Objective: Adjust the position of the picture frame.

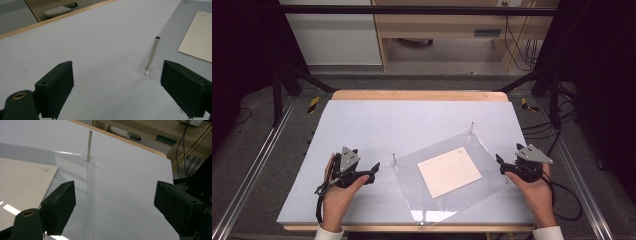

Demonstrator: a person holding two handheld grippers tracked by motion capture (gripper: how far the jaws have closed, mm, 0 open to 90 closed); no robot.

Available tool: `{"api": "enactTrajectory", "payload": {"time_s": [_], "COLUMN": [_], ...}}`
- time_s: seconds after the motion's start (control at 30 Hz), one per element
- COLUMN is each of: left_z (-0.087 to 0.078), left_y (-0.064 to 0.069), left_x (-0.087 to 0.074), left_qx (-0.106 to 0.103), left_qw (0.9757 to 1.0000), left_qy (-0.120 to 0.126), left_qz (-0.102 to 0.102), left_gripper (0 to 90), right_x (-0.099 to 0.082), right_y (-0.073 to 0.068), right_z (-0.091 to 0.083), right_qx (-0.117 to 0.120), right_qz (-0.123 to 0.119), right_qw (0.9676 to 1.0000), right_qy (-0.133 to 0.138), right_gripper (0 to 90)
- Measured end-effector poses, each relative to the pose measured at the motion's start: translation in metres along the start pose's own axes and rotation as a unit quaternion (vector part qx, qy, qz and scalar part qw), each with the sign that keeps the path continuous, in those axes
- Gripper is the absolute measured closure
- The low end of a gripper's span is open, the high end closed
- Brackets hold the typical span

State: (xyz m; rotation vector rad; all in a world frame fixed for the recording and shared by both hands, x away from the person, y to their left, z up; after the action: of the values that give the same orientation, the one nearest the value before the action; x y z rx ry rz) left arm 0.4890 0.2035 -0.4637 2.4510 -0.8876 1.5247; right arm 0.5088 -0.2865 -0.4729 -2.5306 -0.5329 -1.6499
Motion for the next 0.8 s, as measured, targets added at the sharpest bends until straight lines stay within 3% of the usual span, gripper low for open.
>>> {"api": "enactTrajectory", "payload": {"time_s": [0.2, 0.37, 0.43, 0.5, 0.57, 0.67, 0.77, 0.8], "left_z": [0.001, 0.004, 0.006, 0.008, 0.01, 0.015, 0.018, 0.02], "left_y": [0.013, 0.022, 0.027, 0.033, 0.038, 0.045, 0.049, 0.05], "left_x": [-0.001, 0.003, 0.005, 0.008, 0.009, 0.012, 0.017, 0.019], "left_qx": [-0.019, -0.028, -0.029, -0.041, -0.054, -0.063, -0.064, -0.065], "left_qw": [0.9996, 0.9978, 0.9956, 0.9942, 0.9912, 0.9894, 0.9895, 0.9898], "left_qy": [-0.016, -0.046, -0.065, -0.075, -0.09, -0.098, -0.094, -0.093], "left_qz": [0.016, 0.039, 0.061, 0.065, 0.08, 0.086, 0.088, 0.086], "left_gripper": [11.0, 13.5, 14.0, 14.8, 16.7, 18.5, 26.1, 26.1], "right_x": [0.004, 0.019, 0.024, 0.03, 0.037, 0.049, 0.064, 0.064], "right_y": [0.004, 0.008, 0.008, 0.007, 0.007, 0.005, 0.004, 0.004], "right_z": [0.0, -0.004, -0.002, 0.002, 0.006, 0.014, 0.028, 0.028], "right_qx": [0.003, 0.008, 0.009, 0.016, 0.019, 0.031, 0.05, 0.05], "right_qz": [-0.023, -0.05, -0.061, -0.07, -0.085, -0.101, -0.113, -0.113], "right_qw": [0.9996, 0.9978, 0.9962, 0.9941, 0.9915, 0.9874, 0.9831, 0.9831], "right_qy": [-0.014, -0.042, -0.062, -0.081, -0.097, -0.118, -0.135, -0.135], "right_gripper": [30.3, 39.0, 40.8, 42.4, 43.2, 46.9, 50.2, 50.2]}}
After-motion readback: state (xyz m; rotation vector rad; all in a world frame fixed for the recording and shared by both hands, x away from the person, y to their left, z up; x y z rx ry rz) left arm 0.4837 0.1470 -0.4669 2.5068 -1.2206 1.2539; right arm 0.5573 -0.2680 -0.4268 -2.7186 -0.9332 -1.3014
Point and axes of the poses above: each handheld gripper's, and its own axes: z roughly forward along the jaws, x roughly out of its top, y roughly to its right, the point moved 5 cm from there along z, roughly forward along the jaws, and after that the axes turned 5 degrees about z, right-handed, at the moved point
